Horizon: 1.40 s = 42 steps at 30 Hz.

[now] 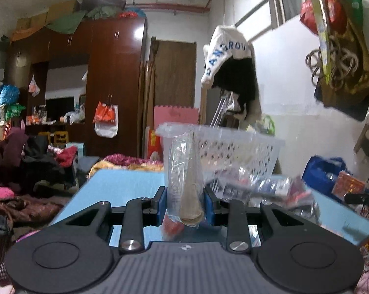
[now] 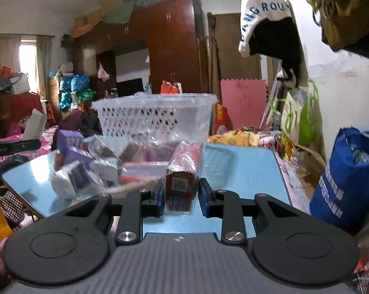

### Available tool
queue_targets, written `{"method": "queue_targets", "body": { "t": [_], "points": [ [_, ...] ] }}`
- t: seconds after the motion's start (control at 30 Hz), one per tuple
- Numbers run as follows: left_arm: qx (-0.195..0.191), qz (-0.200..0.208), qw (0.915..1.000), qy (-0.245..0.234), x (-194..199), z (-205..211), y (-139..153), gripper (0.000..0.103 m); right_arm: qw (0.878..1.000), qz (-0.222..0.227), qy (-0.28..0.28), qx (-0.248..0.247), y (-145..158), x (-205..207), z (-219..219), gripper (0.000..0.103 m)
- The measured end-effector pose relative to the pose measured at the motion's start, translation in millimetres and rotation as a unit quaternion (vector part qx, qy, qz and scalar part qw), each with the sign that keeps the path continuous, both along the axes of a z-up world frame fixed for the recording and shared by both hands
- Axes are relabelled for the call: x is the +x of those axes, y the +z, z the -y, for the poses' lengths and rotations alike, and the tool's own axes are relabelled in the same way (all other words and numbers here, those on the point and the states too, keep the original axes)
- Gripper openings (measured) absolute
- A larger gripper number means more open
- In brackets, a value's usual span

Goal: Organize objects

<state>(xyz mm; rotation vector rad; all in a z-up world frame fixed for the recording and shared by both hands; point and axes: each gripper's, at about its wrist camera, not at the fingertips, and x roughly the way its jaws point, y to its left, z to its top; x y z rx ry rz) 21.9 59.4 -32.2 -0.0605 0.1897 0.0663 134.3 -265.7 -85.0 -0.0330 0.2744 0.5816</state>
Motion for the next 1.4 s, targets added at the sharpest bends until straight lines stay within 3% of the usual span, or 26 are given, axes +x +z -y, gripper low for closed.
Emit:
{"method": "queue_targets", "body": {
  "t": [0.2, 0.33, 0.47, 0.6, 0.73, 0.87, 0.9, 0.93, 0.97, 1.0, 1.07, 1.17, 1.2, 1.3, 1.4],
  "points": [
    [0.005, 0.021, 0.9995, -0.023, 19, 7, 29, 0.035, 0.999, 0.033, 0.036, 0.001, 38, 14, -24, 0.031],
    [-0.002, 0.014, 0.9989, -0.046, 62, 13, 65, 0.035, 0.997, 0.06, 0.051, -0.017, 72, 42, -58, 0.031],
    [-0.018, -0.039, 0.9975, -0.056, 133, 17, 94, 0.035, 0.996, 0.059, 0.042, -0.044, 99, 91, -99, 0.031],
    [-0.05, -0.115, 0.9907, -0.053, 198, 14, 101, 0.035, 0.997, 0.007, 0.038, -0.062, 101, 142, -126, 0.031],
    [-0.057, -0.151, 0.9863, -0.036, 226, 14, 91, 0.035, 0.996, -0.01, 0.037, -0.084, 90, 160, -138, 0.031],
    [-0.074, -0.156, 0.9847, -0.024, 236, 5, 85, 0.036, 0.994, -0.013, 0.035, -0.099, 83, 156, -141, 0.031],
    [-0.075, -0.157, 0.9844, -0.024, 239, 3, 86, 0.042, 0.995, -0.01, 0.032, -0.098, 84, 153, -141, 0.033],
    [-0.072, -0.164, 0.9837, -0.022, 243, 1, 85, 0.058, 0.995, -0.007, 0.027, -0.094, 85, 149, -140, 0.036],
    [-0.063, -0.172, 0.9829, -0.02, 246, 1, 84, 0.066, 0.995, -0.008, 0.028, -0.094, 85, 146, -138, 0.056],
    [-0.052, -0.17, 0.9839, -0.015, 245, 1, 84, 0.068, 0.995, -0.004, 0.029, -0.094, 86, 141, -137, 0.08],
    [-0.044, -0.148, 0.9879, -0.01, 231, -2, 87, 0.068, 0.995, 0.019, 0.024, -0.096, 89, 128, -132, 0.095],
    [-0.061, -0.112, 0.991, -0.04, 186, -13, 92, 0.068, 0.996, 0.035, 0.033, -0.073, 89, 103, -110, 0.096],
    [-0.066, -0.104, 0.9913, -0.046, 173, -16, 92, 0.07, 0.997, 0.037, 0.04, -0.056, 86, 90, -97, 0.102],
    [-0.048, -0.067, 0.9955, -0.048, 115, -23, 83, 0.079, 0.998, 0.03, 0.055, -0.025, 66, 55, -66, 0.103],
    [-0.028, -0.055, 0.9971, -0.044, 72, -22, 64, 0.079, 0.998, 0.013, 0.054, -0.018, 35, 22, -42, 0.103]
  ]
}}
